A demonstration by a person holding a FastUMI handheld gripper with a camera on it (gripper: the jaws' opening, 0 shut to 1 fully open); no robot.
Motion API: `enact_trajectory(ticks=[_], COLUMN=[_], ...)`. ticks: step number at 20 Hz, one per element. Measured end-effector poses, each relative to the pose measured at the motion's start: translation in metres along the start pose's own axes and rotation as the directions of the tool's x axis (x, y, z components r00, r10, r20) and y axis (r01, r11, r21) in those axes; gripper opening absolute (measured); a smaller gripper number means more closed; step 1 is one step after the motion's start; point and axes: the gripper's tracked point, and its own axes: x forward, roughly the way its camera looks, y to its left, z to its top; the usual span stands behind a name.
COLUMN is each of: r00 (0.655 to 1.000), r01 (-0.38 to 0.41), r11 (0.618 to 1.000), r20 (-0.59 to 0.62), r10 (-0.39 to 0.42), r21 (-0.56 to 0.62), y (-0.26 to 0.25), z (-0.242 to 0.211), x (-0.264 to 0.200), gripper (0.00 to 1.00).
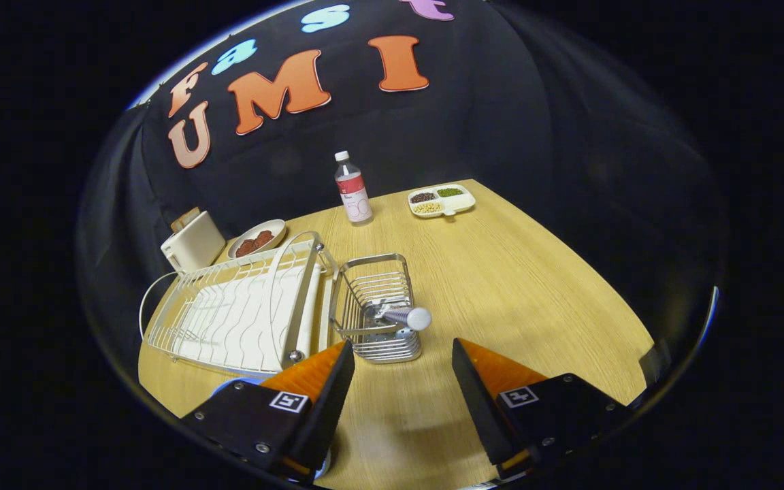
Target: Take the plate from the dish rack, then take the spoon from the basket and place it into the plate.
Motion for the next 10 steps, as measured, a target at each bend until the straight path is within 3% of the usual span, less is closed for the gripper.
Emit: enact_trajectory(ticks=[5, 10], r00=[0.996, 0.995], r01=[-0.003, -0.005], r11=[0.999, 0.999], r20=[0.086, 0.095], r10=[-0.001, 0.002], r21=[0.043, 0.033], y=[0.002, 0.009], z=[0.022, 0.028], x=[0.014, 0.022], gripper=[0.70, 0.32])
